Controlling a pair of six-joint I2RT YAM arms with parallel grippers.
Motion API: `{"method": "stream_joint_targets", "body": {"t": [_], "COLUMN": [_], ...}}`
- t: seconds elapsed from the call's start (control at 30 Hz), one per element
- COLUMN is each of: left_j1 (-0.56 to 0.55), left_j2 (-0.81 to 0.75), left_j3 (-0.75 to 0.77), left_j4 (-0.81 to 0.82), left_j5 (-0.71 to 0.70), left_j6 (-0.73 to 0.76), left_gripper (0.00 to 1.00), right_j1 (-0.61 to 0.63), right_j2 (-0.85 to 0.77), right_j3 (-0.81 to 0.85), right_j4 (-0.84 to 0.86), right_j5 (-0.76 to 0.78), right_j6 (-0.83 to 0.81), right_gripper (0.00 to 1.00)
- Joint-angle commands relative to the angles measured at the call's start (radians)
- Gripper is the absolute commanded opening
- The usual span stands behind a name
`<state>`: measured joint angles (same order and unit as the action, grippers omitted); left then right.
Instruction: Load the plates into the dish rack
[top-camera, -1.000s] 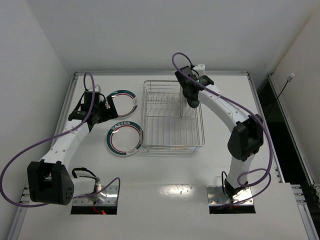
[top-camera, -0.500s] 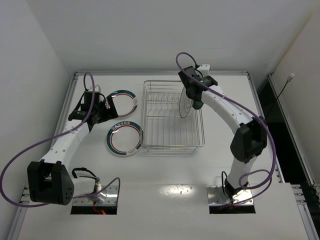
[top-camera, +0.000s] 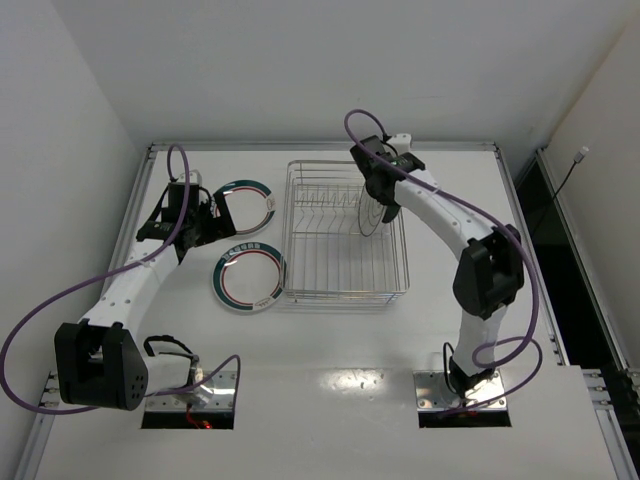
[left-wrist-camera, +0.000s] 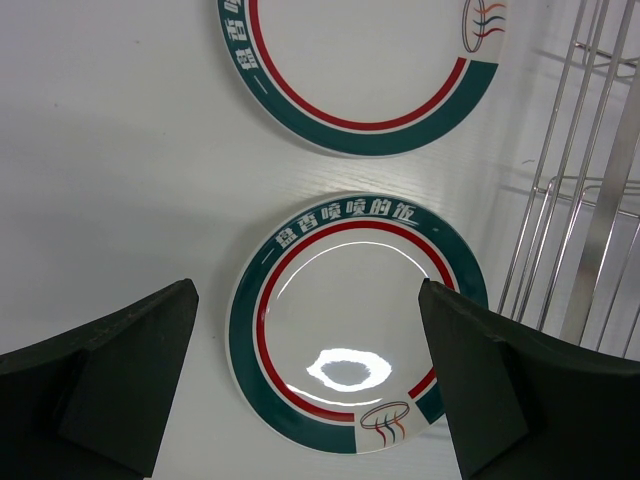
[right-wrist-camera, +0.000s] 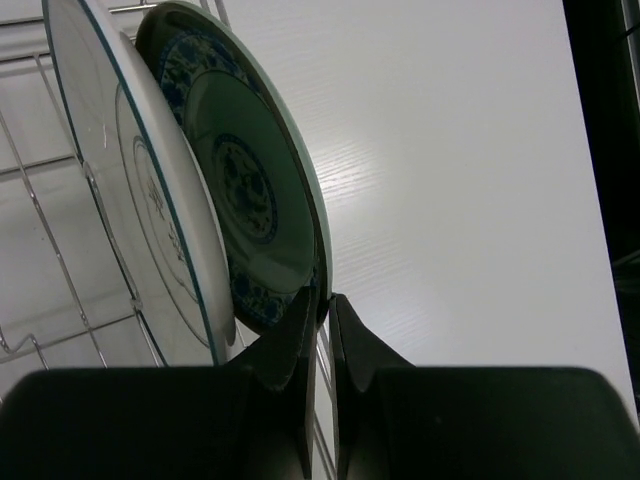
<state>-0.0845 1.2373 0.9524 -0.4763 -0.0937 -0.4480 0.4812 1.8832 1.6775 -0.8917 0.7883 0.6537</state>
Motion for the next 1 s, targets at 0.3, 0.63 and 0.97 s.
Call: {"method": "stream_joint_targets", "body": {"t": [0.3, 0.63, 0.97], "left_j1": [-0.006, -0.006, -0.006], "left_j2": [0.005, 0.014, 0.024], "left_j3": [0.036, 0.036, 0.036], "left_j4": [0.024, 0.024, 0.024], "left_j5": [0.003, 0.003, -0.006], "left_j6": [0.014, 0.014, 0.014], "left_gripper": [0.91, 0.91, 0.91], "right_j1": [0.007, 0.007, 0.007], "right_j2": [0.036, -0.074, -0.3], "right_j3": [0.002, -0.056, -0.133], "right_j4": [-0.007, 0.054, 0.112], "right_j5": [-0.031, -0.064, -0.148], "right_j6": [-0.008, -0.066, -0.138], "right_gripper": [0.11, 0.28, 0.5]}}
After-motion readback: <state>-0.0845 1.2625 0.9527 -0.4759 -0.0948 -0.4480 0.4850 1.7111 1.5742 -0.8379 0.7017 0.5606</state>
